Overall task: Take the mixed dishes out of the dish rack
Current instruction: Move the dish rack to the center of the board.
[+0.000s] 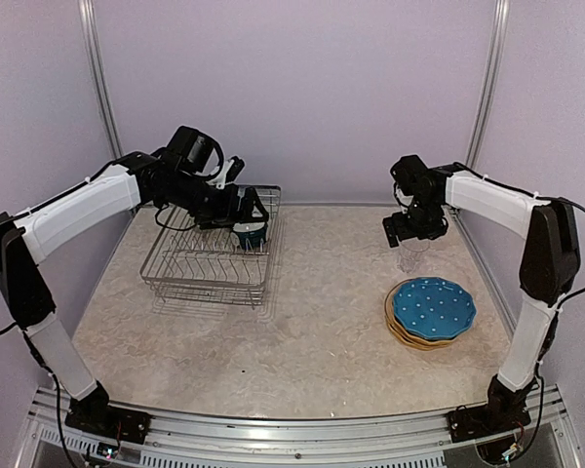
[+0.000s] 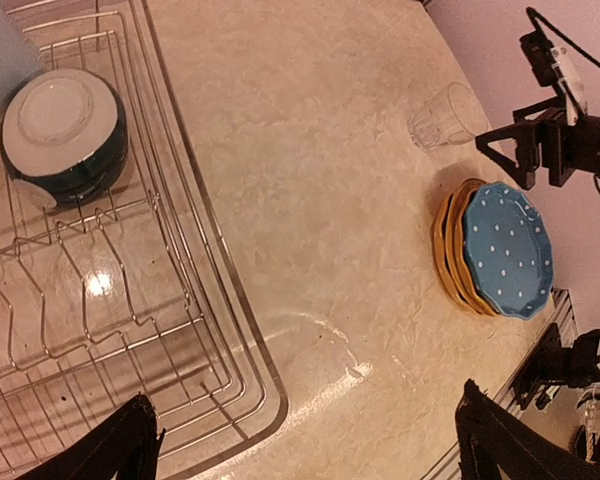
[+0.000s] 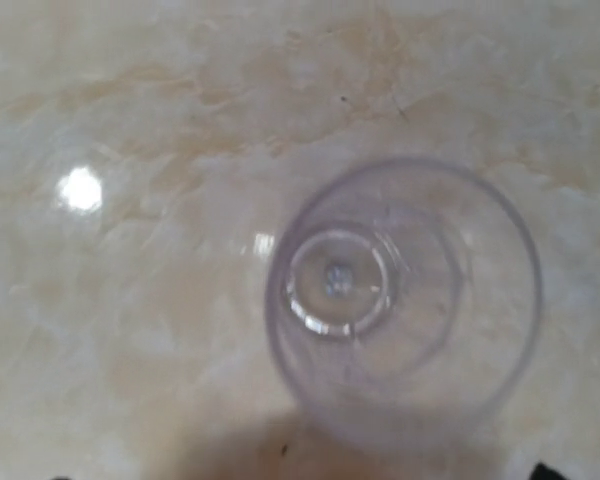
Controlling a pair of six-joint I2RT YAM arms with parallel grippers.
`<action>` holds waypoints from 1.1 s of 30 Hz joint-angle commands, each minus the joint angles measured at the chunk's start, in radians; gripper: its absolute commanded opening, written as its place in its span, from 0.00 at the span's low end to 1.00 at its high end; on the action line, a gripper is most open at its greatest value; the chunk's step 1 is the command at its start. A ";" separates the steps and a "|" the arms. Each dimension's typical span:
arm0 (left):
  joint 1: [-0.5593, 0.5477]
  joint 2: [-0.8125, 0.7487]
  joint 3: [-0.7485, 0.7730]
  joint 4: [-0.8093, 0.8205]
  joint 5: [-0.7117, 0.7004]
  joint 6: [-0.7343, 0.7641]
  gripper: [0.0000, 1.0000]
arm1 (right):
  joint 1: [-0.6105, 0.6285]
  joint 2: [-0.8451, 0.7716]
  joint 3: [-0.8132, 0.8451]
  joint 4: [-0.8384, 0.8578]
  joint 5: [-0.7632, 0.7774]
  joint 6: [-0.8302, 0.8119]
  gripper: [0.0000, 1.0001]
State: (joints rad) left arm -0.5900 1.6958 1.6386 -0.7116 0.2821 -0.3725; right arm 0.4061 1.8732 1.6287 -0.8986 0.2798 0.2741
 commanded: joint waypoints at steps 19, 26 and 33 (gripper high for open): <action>0.097 0.205 0.014 -0.412 -0.090 0.032 0.93 | 0.092 -0.424 -0.343 0.105 0.033 0.089 0.99; 0.090 0.244 -0.005 -0.423 -0.175 0.035 0.87 | 0.100 -0.423 -0.360 0.113 0.039 0.091 0.99; 0.070 0.208 -0.066 -0.431 -0.192 0.018 0.86 | 0.114 -0.393 -0.352 0.127 0.035 0.092 0.99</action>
State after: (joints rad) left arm -0.5022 1.9373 1.6119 -1.1149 0.1226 -0.3508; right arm 0.4995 1.4605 1.2774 -0.7856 0.3046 0.3576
